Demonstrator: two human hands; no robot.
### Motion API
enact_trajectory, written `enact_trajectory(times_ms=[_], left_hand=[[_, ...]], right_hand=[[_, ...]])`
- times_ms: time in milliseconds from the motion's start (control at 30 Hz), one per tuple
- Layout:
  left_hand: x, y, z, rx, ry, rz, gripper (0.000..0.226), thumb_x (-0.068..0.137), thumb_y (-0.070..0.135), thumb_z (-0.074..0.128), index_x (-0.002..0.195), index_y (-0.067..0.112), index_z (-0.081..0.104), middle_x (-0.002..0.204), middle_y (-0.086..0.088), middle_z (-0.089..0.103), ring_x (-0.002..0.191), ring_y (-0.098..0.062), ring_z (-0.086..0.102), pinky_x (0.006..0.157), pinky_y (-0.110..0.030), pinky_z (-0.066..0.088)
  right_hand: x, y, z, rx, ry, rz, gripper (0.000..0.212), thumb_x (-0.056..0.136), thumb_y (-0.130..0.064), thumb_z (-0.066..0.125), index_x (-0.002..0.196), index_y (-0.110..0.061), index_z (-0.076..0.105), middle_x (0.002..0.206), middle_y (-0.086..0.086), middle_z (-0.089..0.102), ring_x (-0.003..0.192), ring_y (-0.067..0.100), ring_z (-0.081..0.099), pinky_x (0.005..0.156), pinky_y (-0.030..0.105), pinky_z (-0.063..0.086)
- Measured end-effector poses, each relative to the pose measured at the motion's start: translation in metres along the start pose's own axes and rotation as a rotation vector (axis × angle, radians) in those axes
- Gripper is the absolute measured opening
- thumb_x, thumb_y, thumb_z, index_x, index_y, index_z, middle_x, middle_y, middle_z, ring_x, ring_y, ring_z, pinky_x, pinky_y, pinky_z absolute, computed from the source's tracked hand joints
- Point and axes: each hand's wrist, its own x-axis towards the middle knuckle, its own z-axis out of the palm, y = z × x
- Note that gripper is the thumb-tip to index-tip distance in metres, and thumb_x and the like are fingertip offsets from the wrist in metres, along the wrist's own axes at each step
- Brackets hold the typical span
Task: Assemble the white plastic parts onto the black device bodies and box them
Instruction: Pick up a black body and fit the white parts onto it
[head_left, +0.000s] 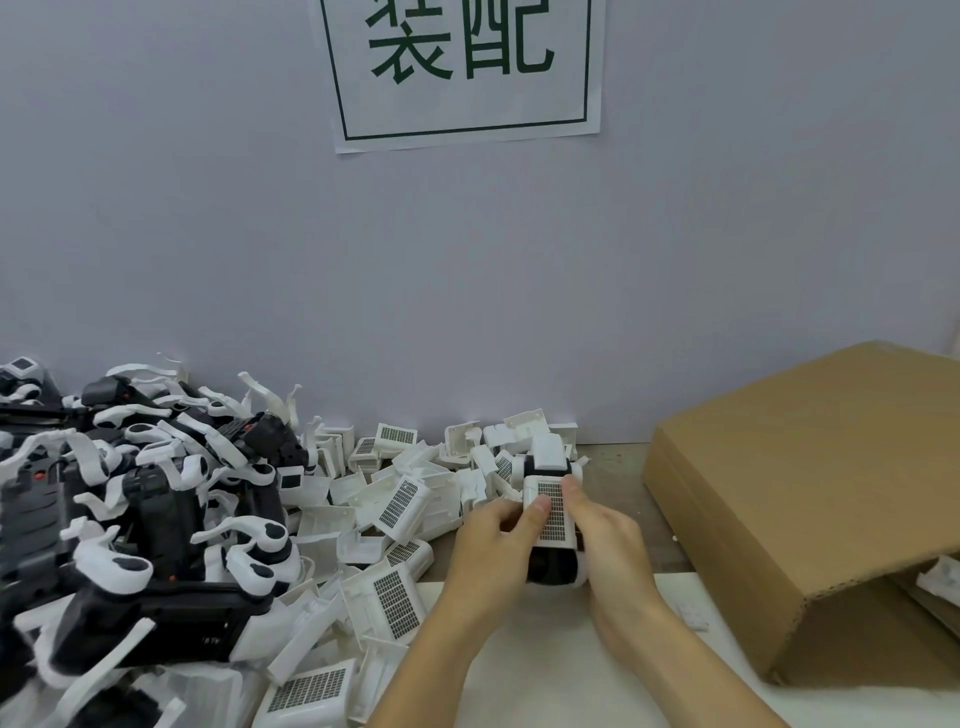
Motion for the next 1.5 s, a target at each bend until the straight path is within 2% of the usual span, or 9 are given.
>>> enact_trajectory(times_ms=[100, 200, 300, 600, 733, 933, 1200, 1367, 1500], left_hand=[[0.000, 0.000, -0.002, 0.023, 0.035, -0.007, 0.032, 0.102, 0.033, 0.055, 0.094, 0.008, 0.075, 0.088, -0.008, 0.074, 0.080, -0.012, 0.065, 0.070, -0.022, 0.048], [0.001, 0.000, -0.004, 0.041, 0.053, -0.007, 0.029, 0.102, 0.030, 0.055, 0.096, 0.009, 0.074, 0.093, -0.010, 0.076, 0.092, -0.023, 0.070, 0.083, -0.036, 0.053], [0.003, 0.000, -0.005, 0.061, 0.065, 0.007, 0.029, 0.102, 0.029, 0.056, 0.093, 0.008, 0.074, 0.091, -0.013, 0.076, 0.091, -0.027, 0.070, 0.083, -0.040, 0.054], [0.003, 0.000, -0.004, -0.269, 0.036, -0.094, 0.031, 0.102, 0.035, 0.055, 0.097, 0.014, 0.078, 0.092, -0.003, 0.079, 0.091, -0.016, 0.075, 0.073, -0.025, 0.058], [0.004, 0.000, -0.005, -0.331, -0.019, -0.126, 0.022, 0.102, 0.024, 0.057, 0.101, 0.014, 0.077, 0.095, -0.007, 0.079, 0.091, -0.021, 0.076, 0.065, -0.028, 0.058], [0.004, -0.004, -0.003, -0.165, -0.008, -0.056, 0.015, 0.098, 0.013, 0.064, 0.102, 0.022, 0.075, 0.093, 0.000, 0.078, 0.082, -0.005, 0.073, 0.062, -0.012, 0.052], [0.006, -0.006, -0.006, -0.154, 0.054, -0.034, 0.015, 0.091, 0.015, 0.073, 0.103, 0.023, 0.074, 0.093, 0.006, 0.079, 0.087, -0.007, 0.073, 0.072, -0.020, 0.057], [0.005, 0.000, -0.006, -0.286, 0.107, -0.028, 0.025, 0.086, 0.032, 0.076, 0.103, 0.014, 0.076, 0.091, -0.005, 0.079, 0.086, -0.020, 0.076, 0.063, -0.031, 0.060], [0.007, -0.001, -0.007, -0.355, 0.052, -0.068, 0.030, 0.099, 0.047, 0.055, 0.096, 0.032, 0.080, 0.096, -0.004, 0.079, 0.091, -0.022, 0.074, 0.073, -0.042, 0.058]], right_hand=[[-0.001, 0.002, -0.001, -0.056, -0.068, -0.041, 0.025, 0.101, -0.023, 0.057, 0.097, -0.014, 0.080, 0.096, 0.007, 0.079, 0.097, 0.023, 0.074, 0.090, 0.042, 0.057], [-0.001, 0.003, 0.000, -0.202, -0.037, -0.131, 0.020, 0.100, -0.023, 0.060, 0.095, -0.018, 0.079, 0.089, -0.003, 0.079, 0.092, 0.015, 0.074, 0.078, 0.025, 0.055], [-0.001, 0.001, 0.001, -0.286, 0.026, -0.216, 0.019, 0.097, -0.023, 0.064, 0.086, -0.022, 0.079, 0.081, -0.003, 0.078, 0.087, 0.018, 0.073, 0.077, 0.032, 0.059], [-0.004, -0.002, 0.002, -0.044, -0.138, -0.100, 0.022, 0.100, -0.015, 0.057, 0.109, -0.015, 0.077, 0.101, 0.002, 0.078, 0.100, 0.016, 0.073, 0.088, 0.030, 0.058], [-0.002, 0.000, 0.001, -0.150, -0.047, -0.164, 0.022, 0.099, -0.010, 0.059, 0.113, -0.018, 0.075, 0.102, -0.007, 0.078, 0.101, 0.008, 0.071, 0.091, 0.028, 0.056], [0.004, 0.004, 0.000, -0.219, 0.009, -0.215, 0.026, 0.100, -0.005, 0.055, 0.105, -0.022, 0.075, 0.089, -0.015, 0.078, 0.088, -0.001, 0.072, 0.072, 0.012, 0.053], [0.003, 0.004, 0.001, -0.179, 0.010, -0.235, 0.024, 0.098, -0.007, 0.060, 0.097, -0.029, 0.068, 0.090, -0.013, 0.077, 0.090, 0.000, 0.072, 0.074, 0.014, 0.055], [-0.002, 0.005, 0.005, -0.319, 0.062, -0.347, 0.007, 0.096, -0.022, 0.065, 0.101, -0.028, 0.064, 0.093, -0.012, 0.071, 0.091, 0.005, 0.068, 0.079, 0.039, 0.060], [-0.003, 0.007, 0.003, -0.472, 0.015, -0.385, 0.028, 0.087, -0.033, 0.075, 0.103, -0.043, 0.054, 0.094, -0.028, 0.067, 0.096, -0.018, 0.057, 0.074, 0.006, 0.046]])
